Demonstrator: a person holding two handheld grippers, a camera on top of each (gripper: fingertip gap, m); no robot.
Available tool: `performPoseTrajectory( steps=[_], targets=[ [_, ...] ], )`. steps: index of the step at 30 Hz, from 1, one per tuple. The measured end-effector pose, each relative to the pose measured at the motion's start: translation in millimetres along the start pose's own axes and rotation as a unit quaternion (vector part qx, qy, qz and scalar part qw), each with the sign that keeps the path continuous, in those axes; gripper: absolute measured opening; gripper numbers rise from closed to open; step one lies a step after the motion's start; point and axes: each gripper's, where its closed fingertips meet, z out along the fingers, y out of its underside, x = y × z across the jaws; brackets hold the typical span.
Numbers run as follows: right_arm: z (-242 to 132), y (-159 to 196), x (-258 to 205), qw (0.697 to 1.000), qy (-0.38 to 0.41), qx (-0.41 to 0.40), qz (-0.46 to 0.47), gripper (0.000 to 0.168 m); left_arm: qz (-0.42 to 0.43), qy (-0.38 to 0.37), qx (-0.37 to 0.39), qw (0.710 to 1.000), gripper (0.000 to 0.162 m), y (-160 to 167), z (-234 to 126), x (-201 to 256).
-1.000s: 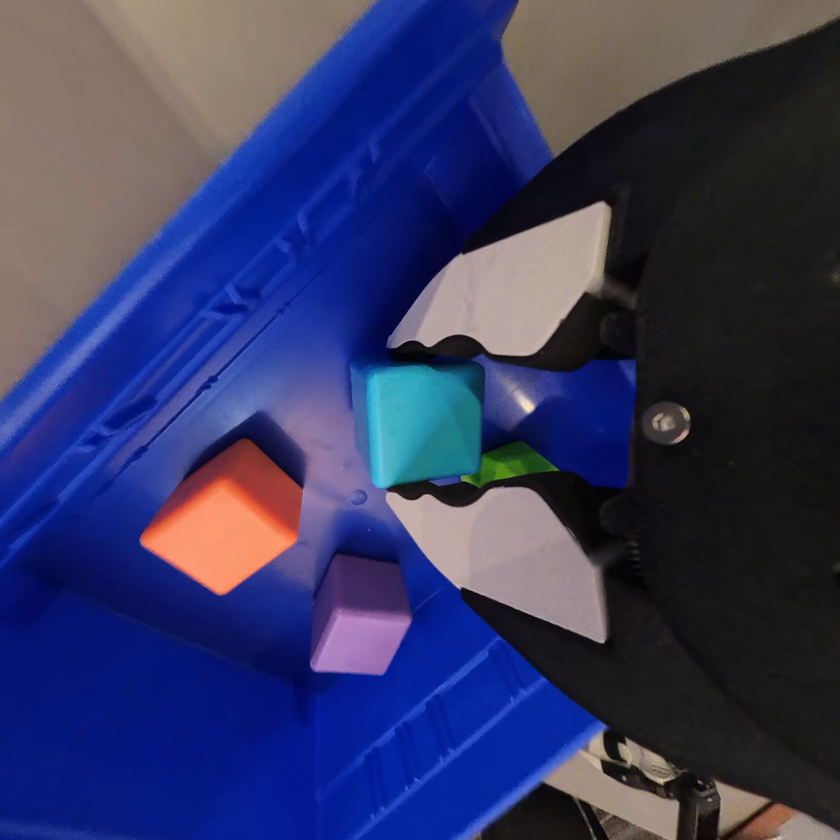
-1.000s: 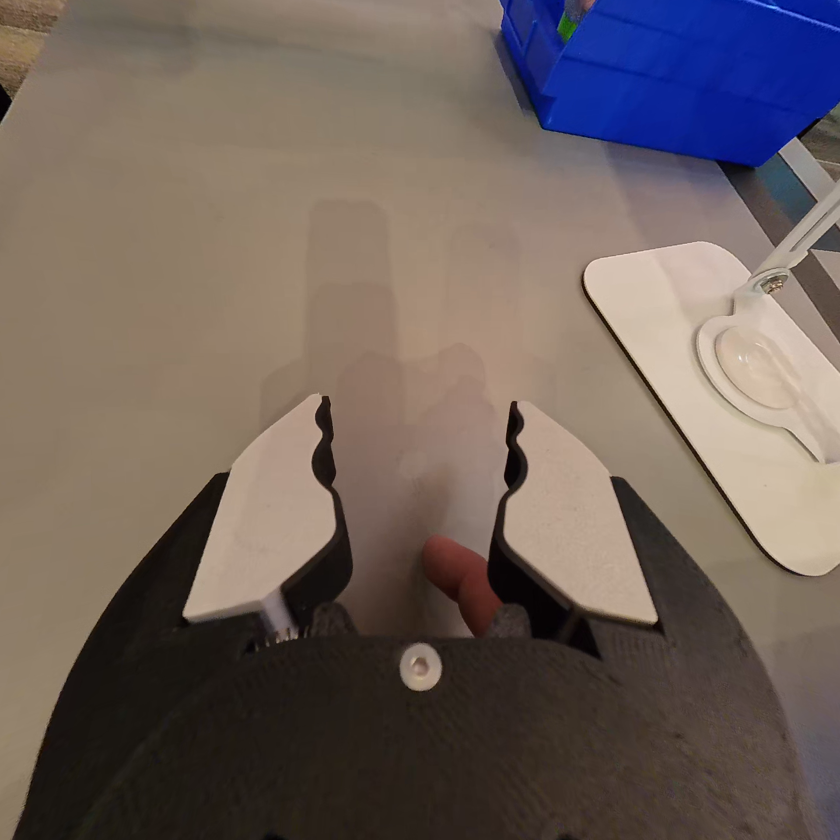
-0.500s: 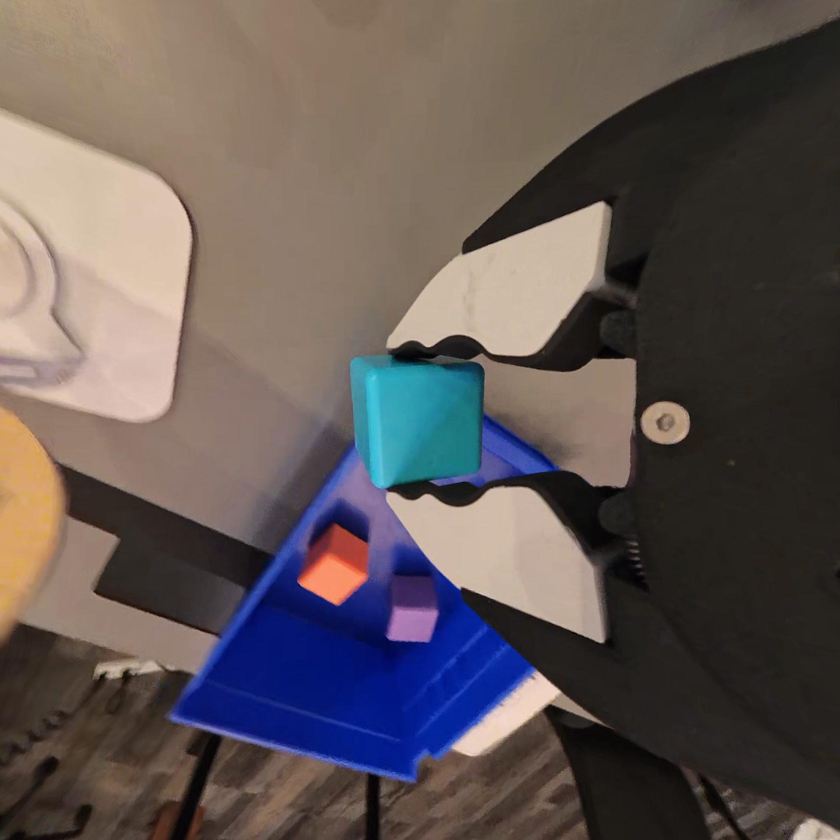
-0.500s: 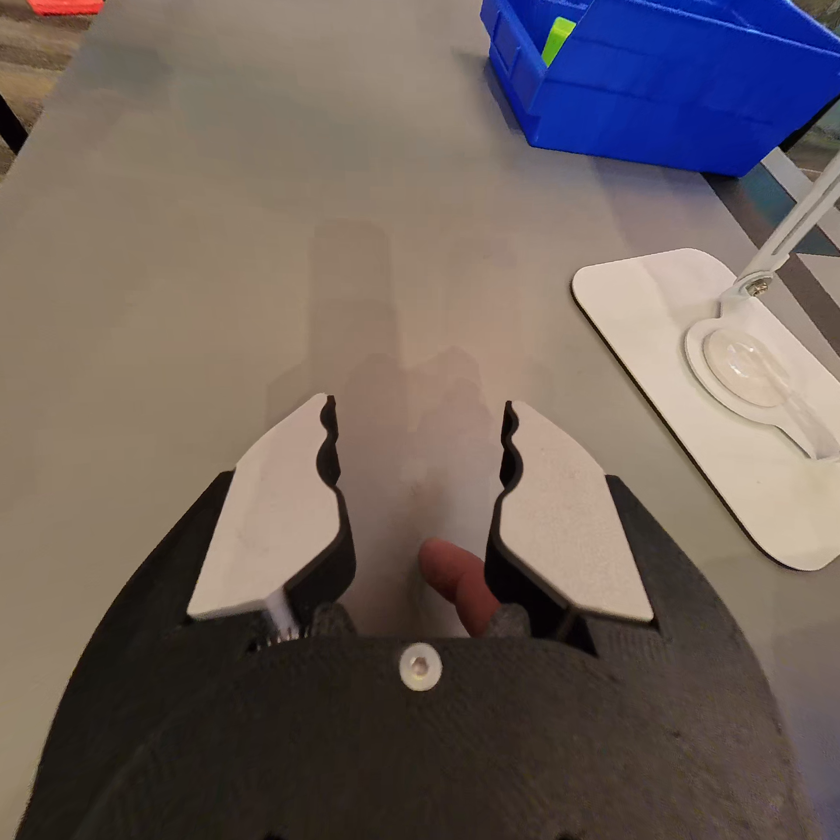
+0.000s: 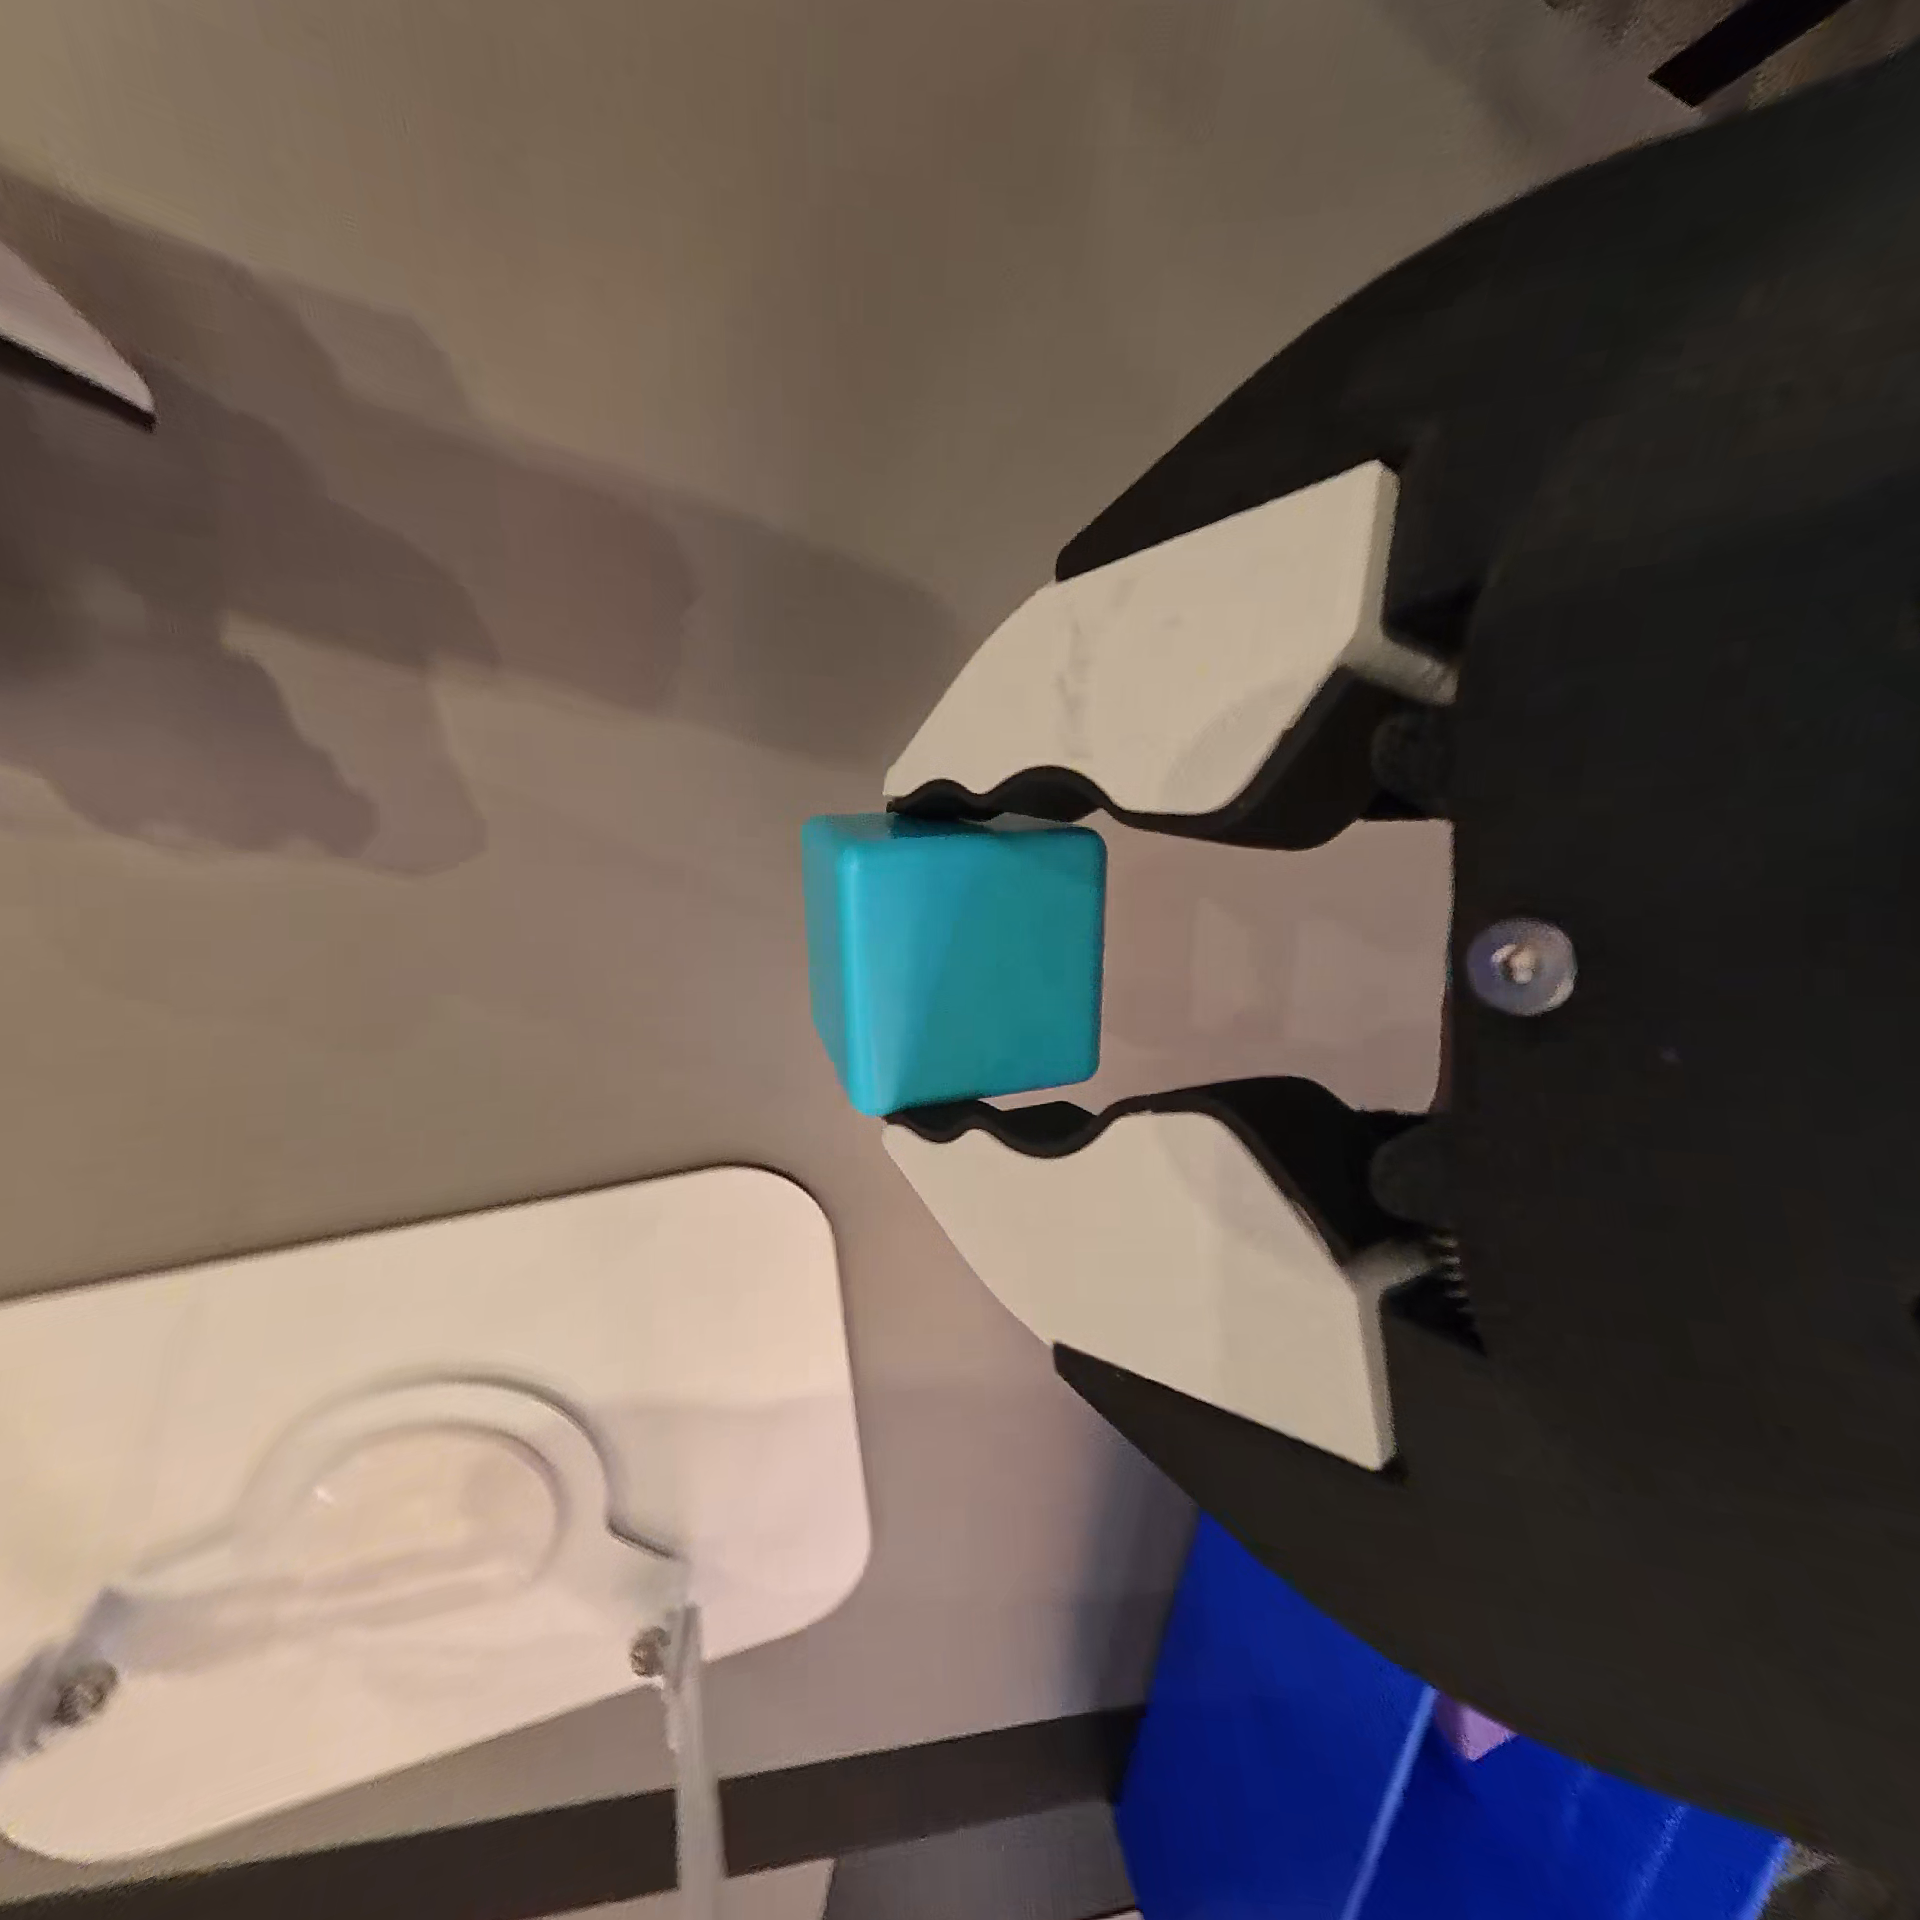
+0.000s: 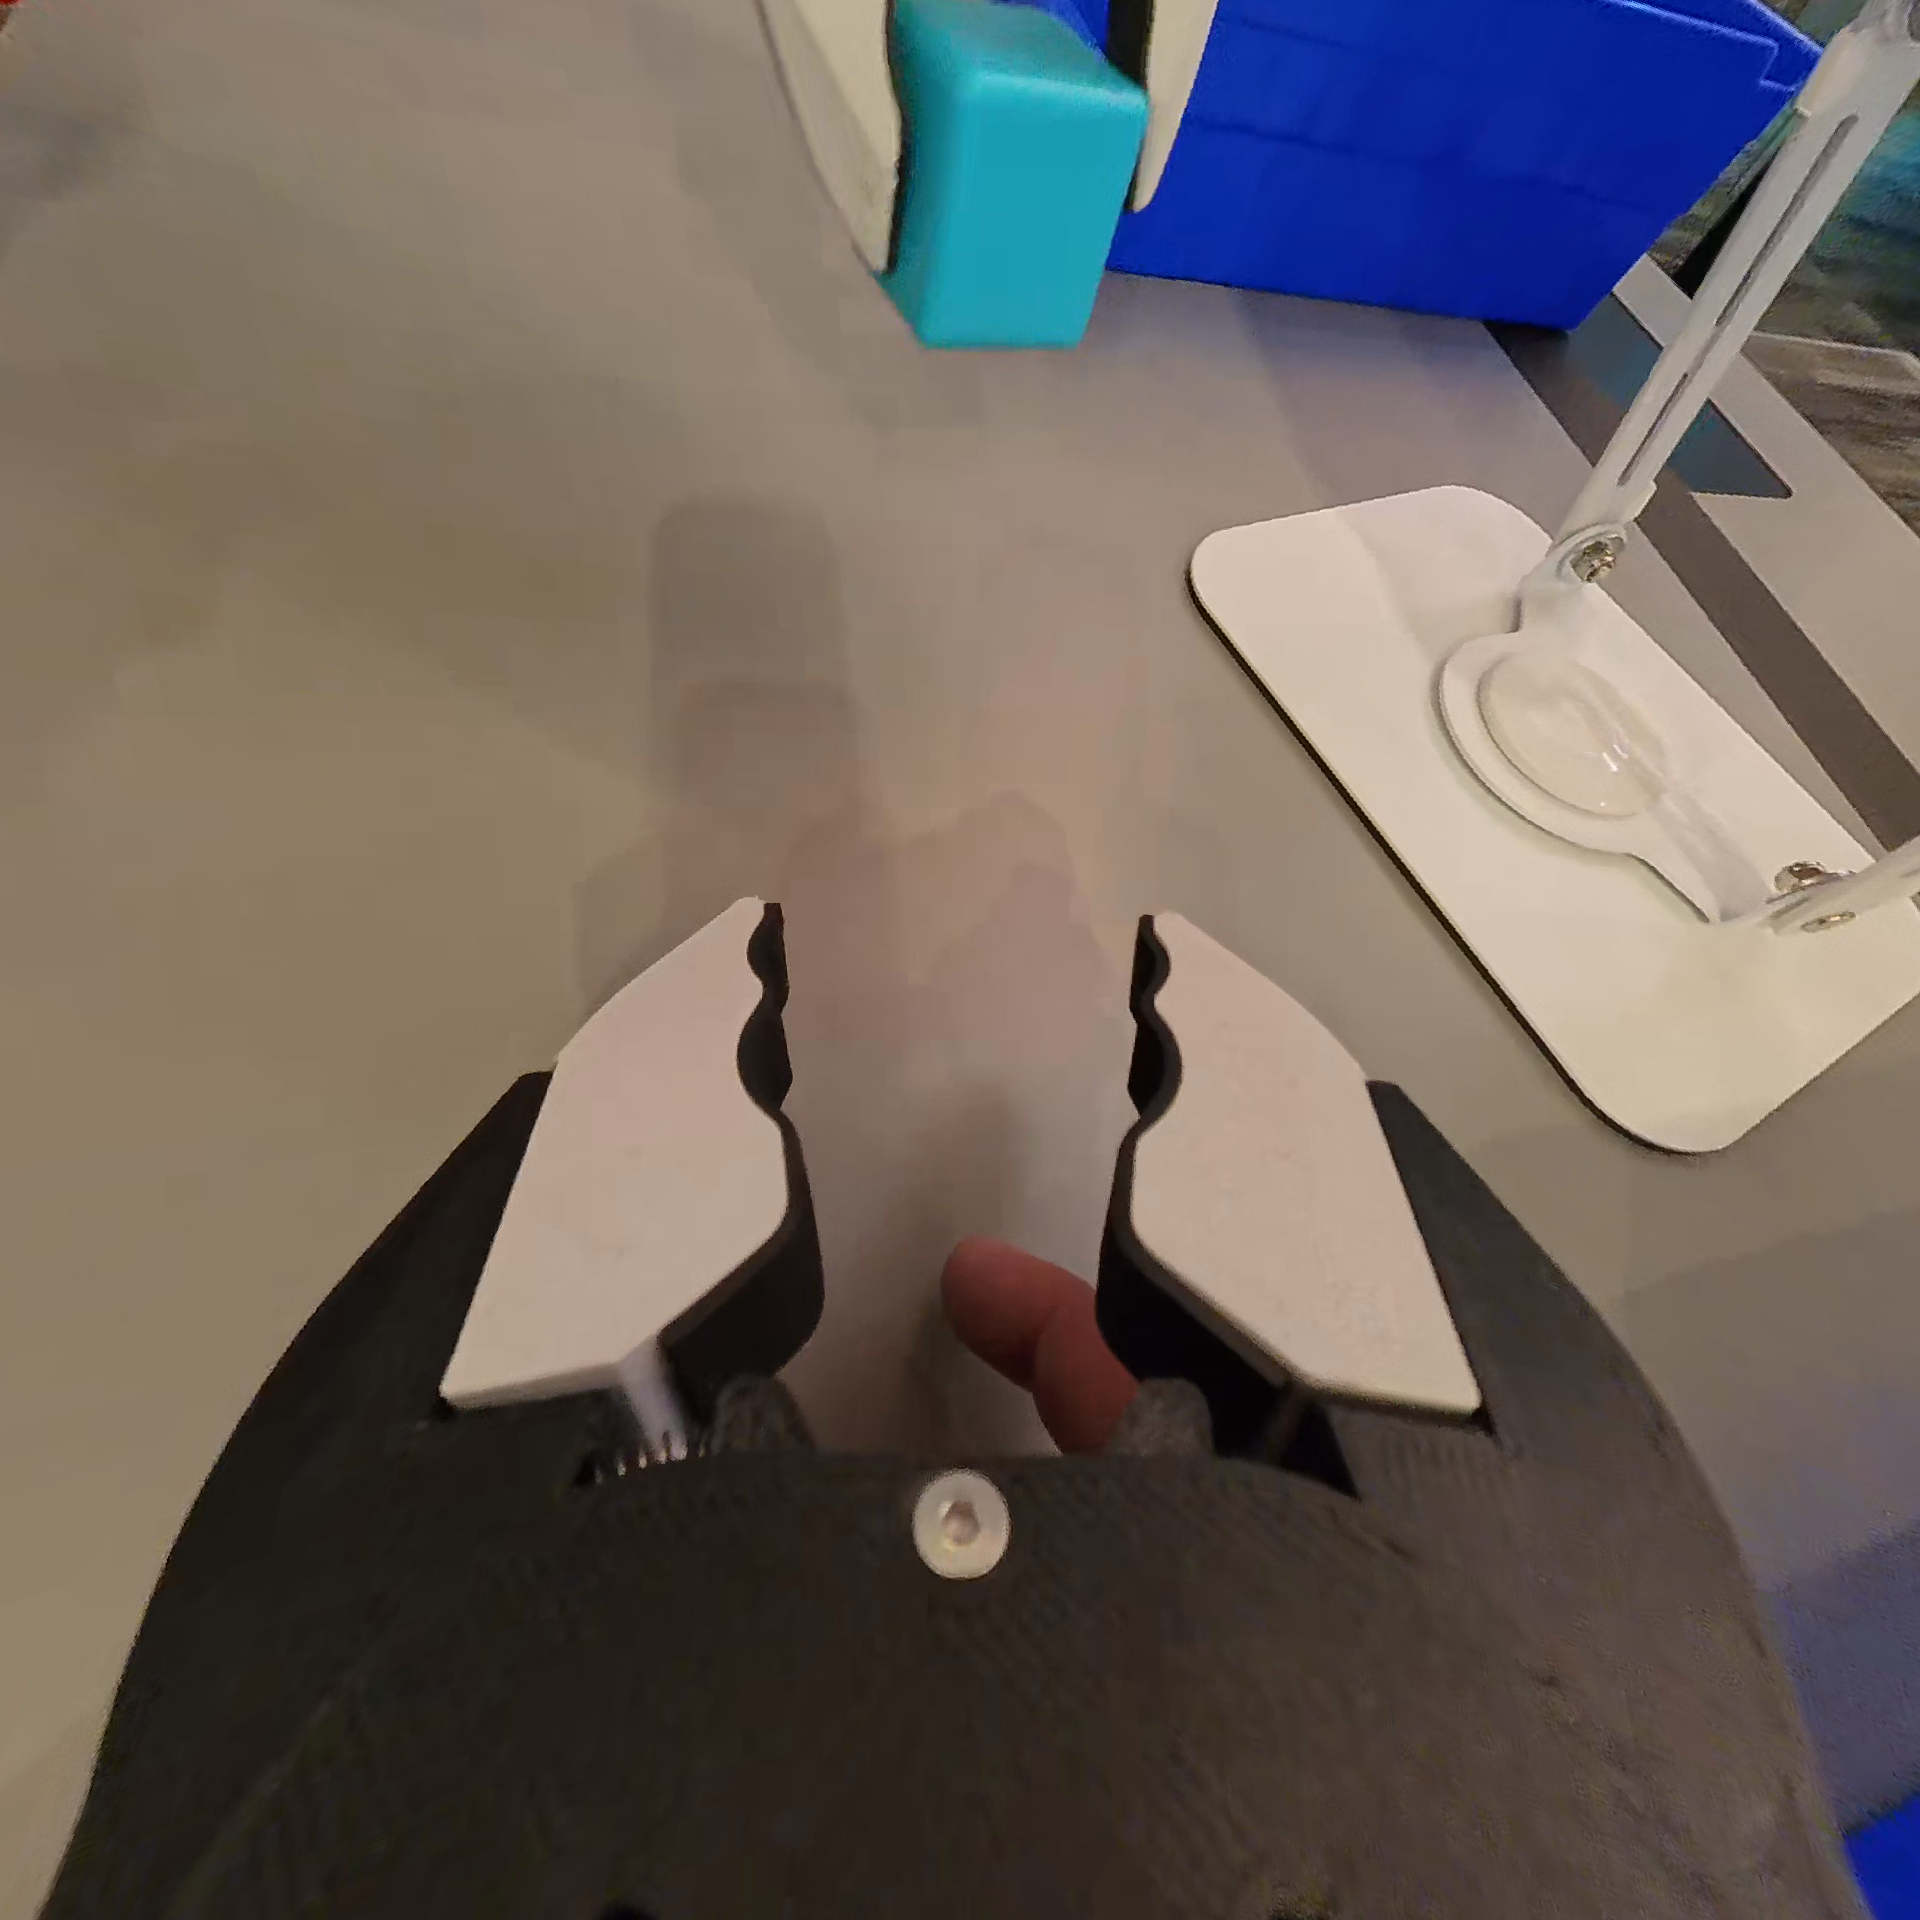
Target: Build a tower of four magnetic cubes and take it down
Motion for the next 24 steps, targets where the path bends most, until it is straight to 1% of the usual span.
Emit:
performPoseTrajectory(
  steps=[1,3,8,14,17,24],
  targets=[
    [-1,1,1,1.000,0.001,-0.001,0.001,0.064,0.007,0.006,-0.001,1.000,0.052,-6,2,5],
    [-2,3,3,1.000,0.004,-0.005,0.001,0.064,0.016,0.019,0.001,1.000,0.052,-19,6,15],
    [-3,5,6,1.000,0.006,-0.010,0.002,0.064,0.055,0.034,-0.020,0.998,0.052,-37,19,36],
    [-2,6,4,1.000,0.002,-0.013,-0.002,0.064,0.072,0.048,-0.042,0.995,0.052,-44,35,51],
    [-2,6,4,1.000,0.001,-0.013,-0.001,0.064,0.078,0.049,-0.041,0.995,0.052,-46,42,57],
    [-3,7,4,1.000,-0.002,-0.012,0.000,0.064,0.094,0.048,-0.001,0.994,0.052,-58,49,65]
  ],
)
